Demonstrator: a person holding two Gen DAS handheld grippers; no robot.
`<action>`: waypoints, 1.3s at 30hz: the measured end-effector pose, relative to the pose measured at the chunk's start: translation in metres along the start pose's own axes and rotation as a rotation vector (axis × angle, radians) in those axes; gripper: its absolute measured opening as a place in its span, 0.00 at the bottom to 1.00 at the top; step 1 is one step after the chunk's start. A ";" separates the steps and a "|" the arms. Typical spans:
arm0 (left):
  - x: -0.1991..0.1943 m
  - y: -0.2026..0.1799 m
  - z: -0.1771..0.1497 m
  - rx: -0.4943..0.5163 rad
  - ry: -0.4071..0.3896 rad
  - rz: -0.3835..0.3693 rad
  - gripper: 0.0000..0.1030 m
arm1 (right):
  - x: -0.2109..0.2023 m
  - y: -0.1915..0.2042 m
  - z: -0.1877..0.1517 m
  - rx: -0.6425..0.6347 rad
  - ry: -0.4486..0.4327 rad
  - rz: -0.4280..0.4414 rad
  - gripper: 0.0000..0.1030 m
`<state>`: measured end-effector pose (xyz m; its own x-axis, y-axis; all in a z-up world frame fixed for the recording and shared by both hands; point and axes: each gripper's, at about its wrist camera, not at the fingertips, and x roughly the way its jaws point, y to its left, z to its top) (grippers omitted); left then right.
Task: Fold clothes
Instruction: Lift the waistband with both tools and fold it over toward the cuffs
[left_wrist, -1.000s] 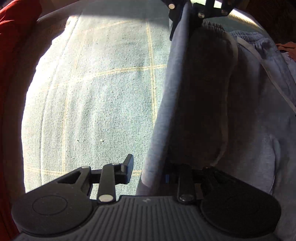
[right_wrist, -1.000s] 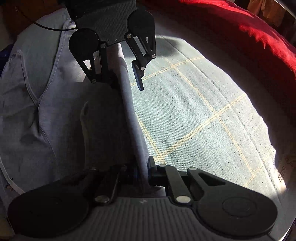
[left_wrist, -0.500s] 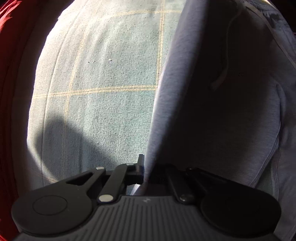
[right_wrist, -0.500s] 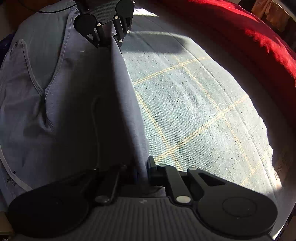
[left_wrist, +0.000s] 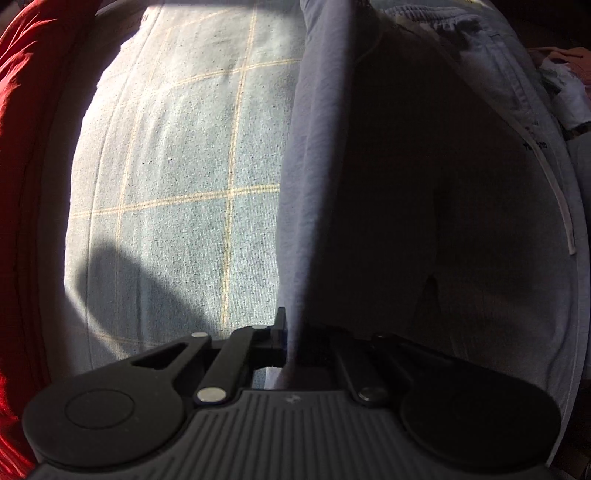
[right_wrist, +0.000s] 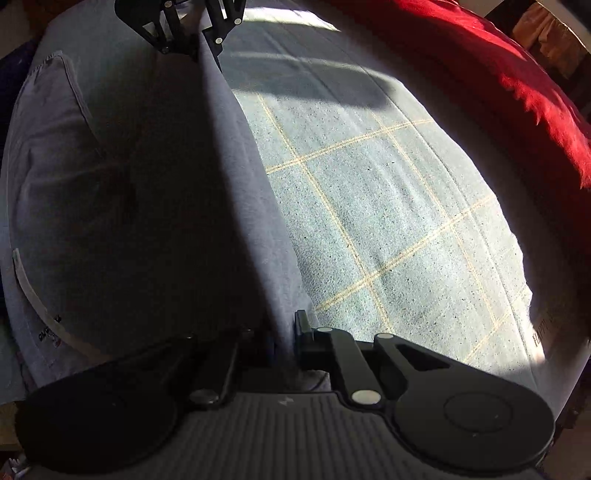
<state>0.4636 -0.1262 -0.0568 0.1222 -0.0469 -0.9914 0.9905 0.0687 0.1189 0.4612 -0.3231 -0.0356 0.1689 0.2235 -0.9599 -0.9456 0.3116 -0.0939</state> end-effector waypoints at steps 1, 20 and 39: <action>-0.004 -0.007 0.000 0.012 -0.001 -0.003 0.01 | -0.002 0.004 -0.001 -0.009 0.006 -0.001 0.11; -0.054 -0.151 0.014 0.197 -0.009 0.000 0.01 | -0.028 0.090 -0.030 -0.119 0.048 -0.057 0.11; -0.041 -0.230 0.040 0.339 -0.058 -0.142 0.01 | 0.014 0.158 -0.076 -0.183 0.141 0.020 0.11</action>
<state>0.2336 -0.1800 -0.0413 -0.0242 -0.0896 -0.9957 0.9610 -0.2765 0.0015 0.2928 -0.3406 -0.0843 0.1210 0.0926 -0.9883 -0.9852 0.1329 -0.1081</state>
